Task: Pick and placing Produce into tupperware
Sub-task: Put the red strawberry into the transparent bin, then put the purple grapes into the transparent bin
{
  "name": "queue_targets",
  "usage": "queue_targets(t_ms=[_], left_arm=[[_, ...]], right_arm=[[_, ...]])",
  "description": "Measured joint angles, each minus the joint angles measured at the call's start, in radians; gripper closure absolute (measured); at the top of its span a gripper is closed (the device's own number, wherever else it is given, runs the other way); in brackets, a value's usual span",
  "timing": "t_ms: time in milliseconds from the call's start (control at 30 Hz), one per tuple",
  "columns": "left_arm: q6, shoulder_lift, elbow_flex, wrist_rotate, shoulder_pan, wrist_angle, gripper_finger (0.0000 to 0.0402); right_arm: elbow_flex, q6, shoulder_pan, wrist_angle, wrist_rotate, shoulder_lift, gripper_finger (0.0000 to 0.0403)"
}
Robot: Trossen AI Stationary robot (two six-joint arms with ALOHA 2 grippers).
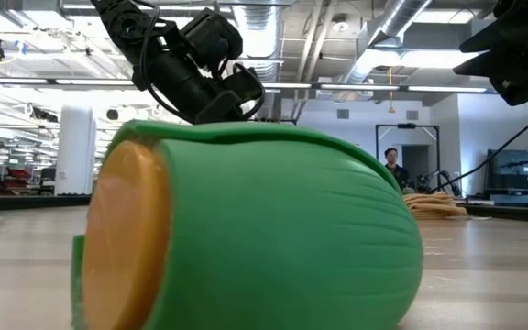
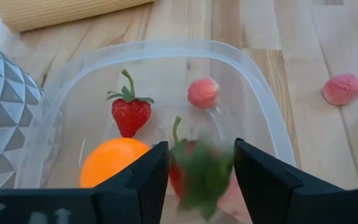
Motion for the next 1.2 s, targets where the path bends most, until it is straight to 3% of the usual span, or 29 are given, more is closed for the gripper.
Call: queue_targets(t_ms=[333,533,800,1000,1200], left_arm=[[-0.003,-0.001,0.0,0.0,0.0,-0.001,0.0186],[0.0,-0.043,0.053,0.028,0.0,-0.076,0.0182],[0.089,-0.215,0.134,0.061,-0.002,-0.488,0.0182],[0.15,-0.352,0.107,-0.007,-0.001,-0.794,0.0182],[0.299,-0.406,0.085,-0.081,-0.002,-0.912,0.0182]], right_arm=[[0.0,0.0,0.0,-0.002,0.0,0.0,0.0234],[0.0,0.0,0.0,-0.006,0.0,0.0,0.0234],[0.0,0.0,0.0,-0.013,0.0,0.002,0.0234],[0.0,0.0,-0.004,-0.006,0.0,0.002,0.0234],[0.0,0.0,-0.051,0.007,0.0,0.002,0.0234]])
